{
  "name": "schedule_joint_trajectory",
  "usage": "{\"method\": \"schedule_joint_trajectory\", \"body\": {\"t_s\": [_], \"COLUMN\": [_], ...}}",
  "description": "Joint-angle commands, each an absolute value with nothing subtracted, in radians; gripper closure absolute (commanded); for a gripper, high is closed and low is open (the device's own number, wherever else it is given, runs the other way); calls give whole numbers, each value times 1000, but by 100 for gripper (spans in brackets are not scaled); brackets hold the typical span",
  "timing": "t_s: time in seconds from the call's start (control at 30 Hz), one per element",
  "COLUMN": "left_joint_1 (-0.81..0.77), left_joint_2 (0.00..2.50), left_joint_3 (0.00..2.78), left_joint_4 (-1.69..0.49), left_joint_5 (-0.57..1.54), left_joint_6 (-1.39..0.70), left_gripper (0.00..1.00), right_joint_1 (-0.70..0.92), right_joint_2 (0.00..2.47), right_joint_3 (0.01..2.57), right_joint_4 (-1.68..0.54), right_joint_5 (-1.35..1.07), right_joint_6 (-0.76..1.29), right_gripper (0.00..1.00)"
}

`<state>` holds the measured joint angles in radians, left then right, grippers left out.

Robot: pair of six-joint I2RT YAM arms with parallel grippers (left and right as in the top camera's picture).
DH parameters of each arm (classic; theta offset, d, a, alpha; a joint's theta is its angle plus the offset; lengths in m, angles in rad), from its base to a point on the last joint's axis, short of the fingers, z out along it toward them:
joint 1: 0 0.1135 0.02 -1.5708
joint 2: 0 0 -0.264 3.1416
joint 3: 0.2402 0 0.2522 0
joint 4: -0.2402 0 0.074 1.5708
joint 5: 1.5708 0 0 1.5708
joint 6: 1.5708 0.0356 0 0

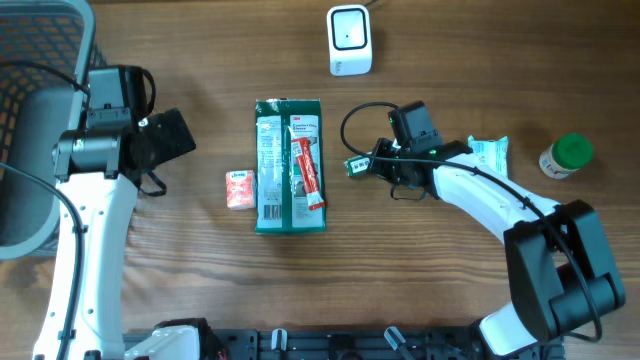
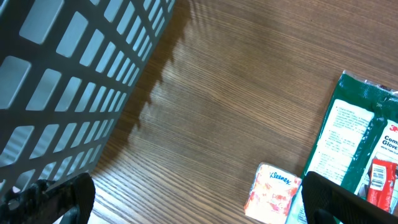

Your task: Scan the item barcode

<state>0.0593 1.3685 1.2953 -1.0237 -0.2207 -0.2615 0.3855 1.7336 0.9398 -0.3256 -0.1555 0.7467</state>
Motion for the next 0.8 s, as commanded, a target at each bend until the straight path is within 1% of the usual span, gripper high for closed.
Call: {"method": "schedule_joint_trajectory", "body": {"t_s": [0.0, 0.33, 0.77], "left_joint_1": [64, 64, 64], "left_joint_2": [1356, 1356, 1356], "left_joint_3": [1311, 1311, 1311], "left_joint_4": [-1021, -1021, -1021], "left_joint_5": [-236, -236, -236], "left_joint_6": [-270, -270, -270], "left_gripper": [0, 0, 0], "right_joint_1": [390, 390, 390], "right_joint_2": [1745, 1745, 1745], "right_joint_3": [956, 955, 955], "right_joint_4": [-329, -361, -386], "right_joint_5": [-97, -85, -55], "right_joint_6": [744, 743, 743], "right_gripper": [96, 95, 92]}}
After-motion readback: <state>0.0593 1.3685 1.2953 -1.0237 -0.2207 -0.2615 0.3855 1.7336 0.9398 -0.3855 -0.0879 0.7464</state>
